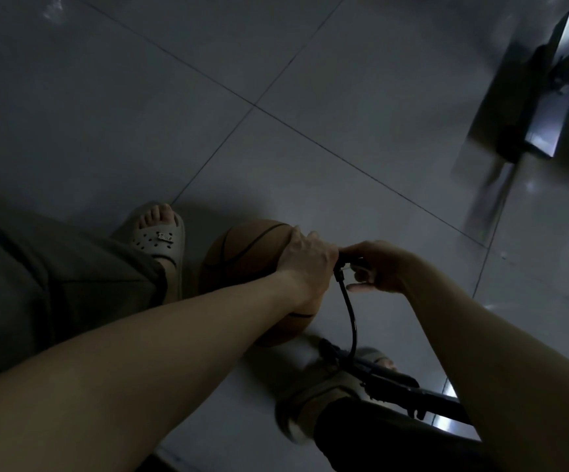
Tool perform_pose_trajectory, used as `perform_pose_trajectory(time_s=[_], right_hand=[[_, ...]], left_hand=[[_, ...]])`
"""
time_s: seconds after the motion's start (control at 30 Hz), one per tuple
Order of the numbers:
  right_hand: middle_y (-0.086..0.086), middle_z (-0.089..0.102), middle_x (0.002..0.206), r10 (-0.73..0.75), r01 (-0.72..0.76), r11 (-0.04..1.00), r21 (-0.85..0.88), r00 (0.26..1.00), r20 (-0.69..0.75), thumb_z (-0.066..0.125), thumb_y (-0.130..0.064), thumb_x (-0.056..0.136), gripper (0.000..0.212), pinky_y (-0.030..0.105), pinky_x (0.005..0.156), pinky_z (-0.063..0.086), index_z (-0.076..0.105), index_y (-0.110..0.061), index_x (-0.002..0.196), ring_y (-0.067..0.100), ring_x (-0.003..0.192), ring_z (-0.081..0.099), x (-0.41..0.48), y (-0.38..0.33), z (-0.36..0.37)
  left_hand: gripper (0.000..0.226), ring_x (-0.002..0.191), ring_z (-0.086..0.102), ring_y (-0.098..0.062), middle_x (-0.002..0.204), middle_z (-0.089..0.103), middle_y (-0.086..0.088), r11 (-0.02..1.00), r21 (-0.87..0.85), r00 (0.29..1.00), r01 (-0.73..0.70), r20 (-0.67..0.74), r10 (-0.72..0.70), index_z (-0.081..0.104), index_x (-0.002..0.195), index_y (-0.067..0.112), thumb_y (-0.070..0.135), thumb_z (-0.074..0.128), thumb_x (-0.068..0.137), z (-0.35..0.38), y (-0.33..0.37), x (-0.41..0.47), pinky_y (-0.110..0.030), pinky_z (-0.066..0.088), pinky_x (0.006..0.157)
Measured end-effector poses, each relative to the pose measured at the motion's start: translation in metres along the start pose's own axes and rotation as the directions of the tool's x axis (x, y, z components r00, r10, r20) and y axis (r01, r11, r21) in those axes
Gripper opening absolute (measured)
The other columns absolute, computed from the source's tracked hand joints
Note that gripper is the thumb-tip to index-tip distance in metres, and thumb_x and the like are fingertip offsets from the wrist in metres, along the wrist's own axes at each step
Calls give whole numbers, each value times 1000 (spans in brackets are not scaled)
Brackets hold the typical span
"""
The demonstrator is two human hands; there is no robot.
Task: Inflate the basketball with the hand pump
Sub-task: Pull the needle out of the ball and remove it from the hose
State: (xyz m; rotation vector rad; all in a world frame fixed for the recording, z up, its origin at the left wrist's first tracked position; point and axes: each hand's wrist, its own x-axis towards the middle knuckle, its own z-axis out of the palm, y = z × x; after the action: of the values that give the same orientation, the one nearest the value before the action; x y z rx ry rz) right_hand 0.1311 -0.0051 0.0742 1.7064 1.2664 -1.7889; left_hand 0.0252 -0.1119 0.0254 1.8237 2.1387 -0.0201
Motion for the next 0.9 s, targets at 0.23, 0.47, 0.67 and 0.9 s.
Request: perform_pose_trajectory(time_s=[0.23, 0.47, 0.67, 0.9], right_hand=[[11, 54, 68, -213, 188, 900, -393, 977, -23, 73, -24, 90, 30, 42, 65, 63, 70, 4, 101, 17, 53, 52, 5, -12, 13], [17, 62, 83, -258, 189, 914, -360, 954, -153, 75, -17, 88, 30, 38, 57, 61, 66, 5, 106, 24, 65, 59, -10, -25, -14], [14, 62, 74, -279, 60, 675, -735, 943, -180, 67, -19, 89, 22, 35, 59, 53, 62, 0, 79, 24, 60, 58, 2, 0, 0], [5, 57, 124, -709, 250, 17, -968, 686, 165, 56, -30, 96, 38, 37, 97, 42, 54, -19, 133, 24, 112, 53, -2, -6, 48]], left_hand=[[30, 104, 56, -25, 105, 63, -4, 995, -91, 999, -38, -16, 37, 59, 108, 20, 47, 61, 94, -8, -23, 5, -45, 37, 104], [15, 99, 56, -27, 95, 60, -6, 993, -118, 998, 29, -53, -36, 56, 92, 18, 33, 56, 92, -17, -46, -5, -40, 40, 98], [27, 99, 63, -21, 106, 69, -4, 890, -446, 996, 93, 54, -76, 70, 111, 12, 26, 63, 89, -31, -56, -5, -31, 52, 85], [24, 94, 49, -21, 97, 55, -1, 889, -457, 996, 22, -65, -58, 50, 106, 16, 26, 62, 88, -30, -63, -10, -32, 36, 73]])
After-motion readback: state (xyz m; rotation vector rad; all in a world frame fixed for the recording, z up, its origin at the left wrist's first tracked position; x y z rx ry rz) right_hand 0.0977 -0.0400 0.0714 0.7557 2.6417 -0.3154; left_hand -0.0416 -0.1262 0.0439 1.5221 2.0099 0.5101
